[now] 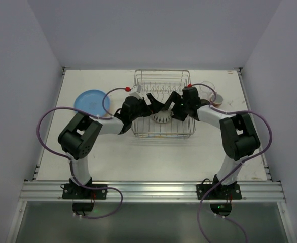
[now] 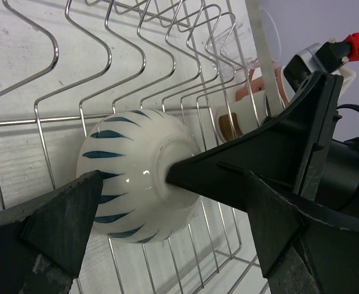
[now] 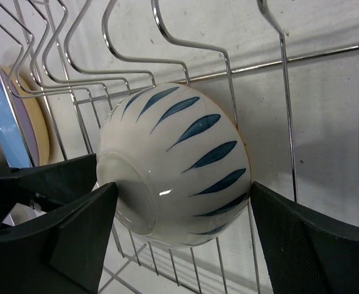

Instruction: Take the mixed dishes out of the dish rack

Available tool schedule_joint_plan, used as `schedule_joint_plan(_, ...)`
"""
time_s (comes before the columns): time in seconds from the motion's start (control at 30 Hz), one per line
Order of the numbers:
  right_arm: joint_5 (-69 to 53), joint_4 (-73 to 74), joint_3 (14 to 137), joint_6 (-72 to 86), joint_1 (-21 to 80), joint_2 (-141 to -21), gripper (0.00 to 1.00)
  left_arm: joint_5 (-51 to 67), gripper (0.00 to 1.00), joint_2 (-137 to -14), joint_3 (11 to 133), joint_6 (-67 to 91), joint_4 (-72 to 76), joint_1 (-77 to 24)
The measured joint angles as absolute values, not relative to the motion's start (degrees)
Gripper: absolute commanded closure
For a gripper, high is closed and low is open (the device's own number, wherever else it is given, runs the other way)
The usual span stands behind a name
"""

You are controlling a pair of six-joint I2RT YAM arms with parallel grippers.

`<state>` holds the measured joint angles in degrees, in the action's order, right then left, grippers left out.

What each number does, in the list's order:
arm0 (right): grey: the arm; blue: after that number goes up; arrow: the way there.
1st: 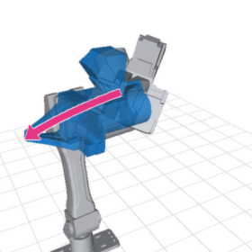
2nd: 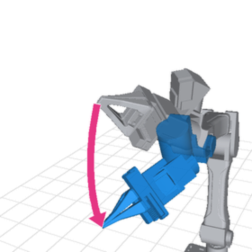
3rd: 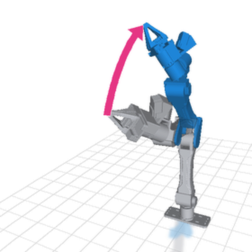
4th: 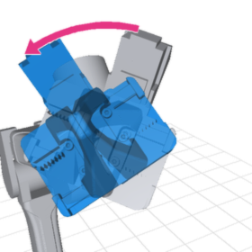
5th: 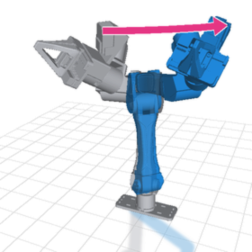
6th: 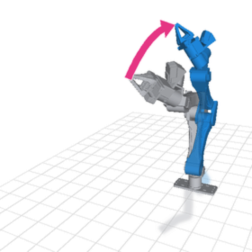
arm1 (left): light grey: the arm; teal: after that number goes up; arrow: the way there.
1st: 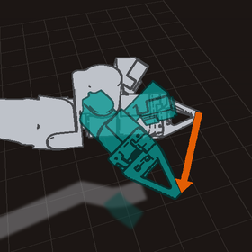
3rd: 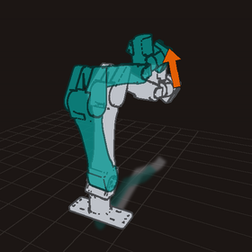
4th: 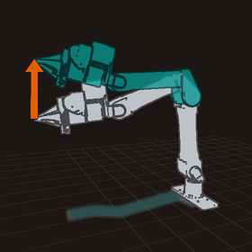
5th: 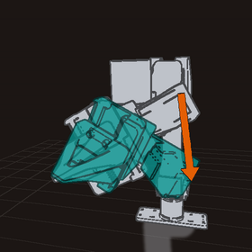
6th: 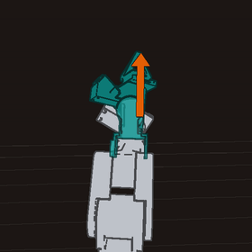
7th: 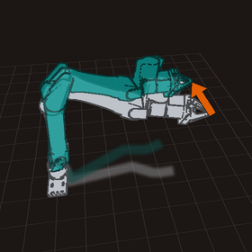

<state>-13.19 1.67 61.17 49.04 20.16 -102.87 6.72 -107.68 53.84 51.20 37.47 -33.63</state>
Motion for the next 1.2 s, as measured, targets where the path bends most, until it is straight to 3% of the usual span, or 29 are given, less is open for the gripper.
schedule_joint_plan(0.4,-16.9,-2.0,60.8,49.9,19.5,-104.6,0.18,3.2,0.0,-107.7,55.2,48.8,33.5,-34.3)
schedule_joint_plan(0.93,-14.7,-6.7,52.9,50.0,20.3,-98.3,0.22,3.8,0.0,-107.9,55.8,47.9,31.4,-34.9)
schedule_joint_plan(1.2,-12.4,-9.4,49.6,47.3,20.8,-93.9,0.33,4.8,0.0,-104.8,55.8,45.9,27.9,-35.3)
